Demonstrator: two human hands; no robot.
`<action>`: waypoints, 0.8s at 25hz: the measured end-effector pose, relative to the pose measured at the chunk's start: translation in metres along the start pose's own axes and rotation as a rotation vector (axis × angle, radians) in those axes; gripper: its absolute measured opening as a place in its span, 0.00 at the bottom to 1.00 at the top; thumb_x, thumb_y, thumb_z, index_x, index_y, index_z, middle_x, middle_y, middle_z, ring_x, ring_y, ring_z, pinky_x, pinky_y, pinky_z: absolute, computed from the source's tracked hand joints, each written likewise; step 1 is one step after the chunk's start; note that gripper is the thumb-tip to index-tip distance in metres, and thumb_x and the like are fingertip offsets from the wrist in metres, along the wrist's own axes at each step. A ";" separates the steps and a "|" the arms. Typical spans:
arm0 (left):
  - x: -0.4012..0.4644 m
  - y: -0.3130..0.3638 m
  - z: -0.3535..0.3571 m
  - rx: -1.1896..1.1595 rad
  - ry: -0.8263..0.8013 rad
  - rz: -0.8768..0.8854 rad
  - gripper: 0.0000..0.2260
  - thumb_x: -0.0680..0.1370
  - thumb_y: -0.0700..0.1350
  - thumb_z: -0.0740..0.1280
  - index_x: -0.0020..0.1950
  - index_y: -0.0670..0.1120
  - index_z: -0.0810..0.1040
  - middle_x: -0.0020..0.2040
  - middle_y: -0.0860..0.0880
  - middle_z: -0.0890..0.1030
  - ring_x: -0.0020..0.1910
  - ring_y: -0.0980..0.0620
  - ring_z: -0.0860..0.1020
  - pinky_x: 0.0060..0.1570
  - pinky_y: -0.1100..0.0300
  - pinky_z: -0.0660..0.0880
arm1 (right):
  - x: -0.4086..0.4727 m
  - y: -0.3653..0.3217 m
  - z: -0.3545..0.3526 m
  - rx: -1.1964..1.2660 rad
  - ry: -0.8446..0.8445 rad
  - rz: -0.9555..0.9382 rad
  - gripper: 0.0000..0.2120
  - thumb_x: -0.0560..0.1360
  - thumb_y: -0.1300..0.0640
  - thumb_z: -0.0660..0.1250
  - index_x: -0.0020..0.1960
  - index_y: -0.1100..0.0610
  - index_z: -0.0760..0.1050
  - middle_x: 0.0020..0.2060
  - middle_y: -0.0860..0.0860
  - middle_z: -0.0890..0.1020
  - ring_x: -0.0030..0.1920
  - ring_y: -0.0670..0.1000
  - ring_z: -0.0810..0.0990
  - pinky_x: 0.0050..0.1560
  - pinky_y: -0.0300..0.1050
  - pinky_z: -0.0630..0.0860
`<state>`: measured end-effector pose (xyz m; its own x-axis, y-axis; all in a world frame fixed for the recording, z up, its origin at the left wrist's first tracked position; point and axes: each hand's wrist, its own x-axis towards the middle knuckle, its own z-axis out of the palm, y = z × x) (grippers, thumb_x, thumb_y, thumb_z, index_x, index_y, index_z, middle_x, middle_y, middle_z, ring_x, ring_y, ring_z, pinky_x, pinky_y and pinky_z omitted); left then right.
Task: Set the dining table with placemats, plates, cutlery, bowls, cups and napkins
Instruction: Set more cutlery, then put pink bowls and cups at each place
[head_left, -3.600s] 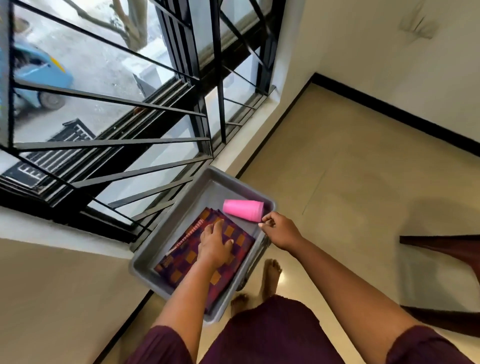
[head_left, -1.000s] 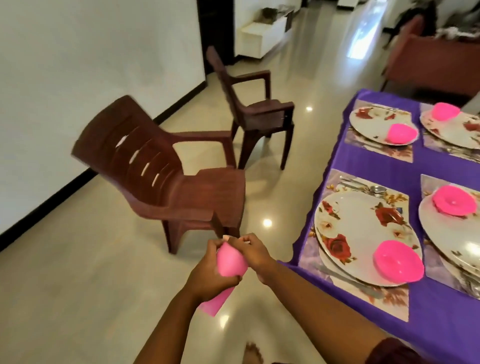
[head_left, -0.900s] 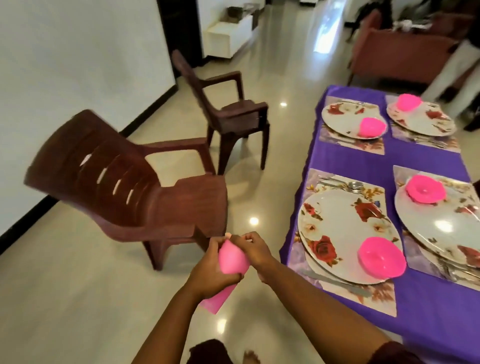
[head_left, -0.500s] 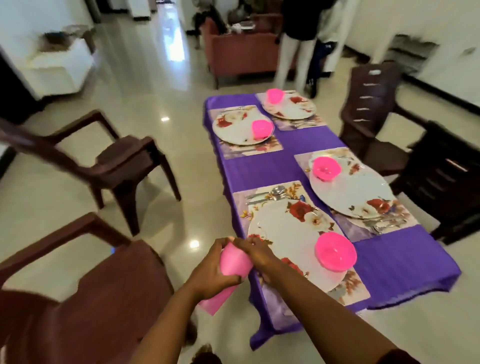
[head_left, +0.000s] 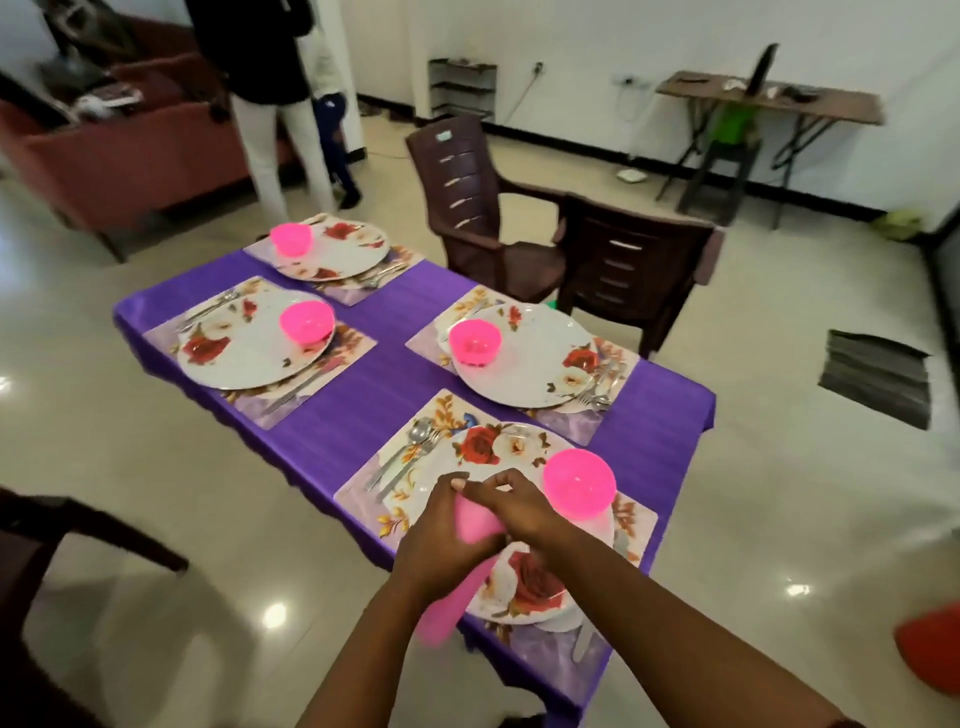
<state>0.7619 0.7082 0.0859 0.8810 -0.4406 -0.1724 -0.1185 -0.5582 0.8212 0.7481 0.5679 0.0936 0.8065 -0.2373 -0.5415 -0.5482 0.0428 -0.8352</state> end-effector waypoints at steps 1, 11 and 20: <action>0.008 0.003 0.002 0.003 -0.014 0.002 0.39 0.64 0.65 0.74 0.67 0.59 0.57 0.61 0.57 0.73 0.58 0.51 0.77 0.53 0.51 0.79 | 0.001 -0.004 -0.005 0.009 0.028 -0.004 0.28 0.61 0.35 0.76 0.51 0.52 0.75 0.50 0.52 0.82 0.49 0.51 0.81 0.39 0.43 0.75; 0.079 0.067 0.035 0.077 -0.233 0.213 0.32 0.67 0.64 0.73 0.64 0.55 0.64 0.56 0.58 0.73 0.52 0.56 0.75 0.47 0.54 0.78 | 0.018 -0.004 -0.079 0.382 0.326 -0.073 0.22 0.65 0.43 0.78 0.47 0.55 0.72 0.41 0.52 0.80 0.41 0.51 0.79 0.36 0.44 0.74; 0.100 0.067 0.044 -0.119 -0.388 0.055 0.44 0.63 0.68 0.70 0.74 0.54 0.59 0.68 0.53 0.69 0.60 0.51 0.73 0.53 0.56 0.75 | 0.012 -0.021 -0.179 -0.009 0.818 -0.124 0.29 0.63 0.34 0.75 0.52 0.52 0.69 0.49 0.50 0.77 0.50 0.53 0.78 0.50 0.54 0.79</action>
<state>0.8215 0.5959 0.0999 0.6340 -0.7129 -0.2998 -0.0867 -0.4507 0.8885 0.7293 0.3902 0.1214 0.4474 -0.8712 -0.2020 -0.4706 -0.0373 -0.8816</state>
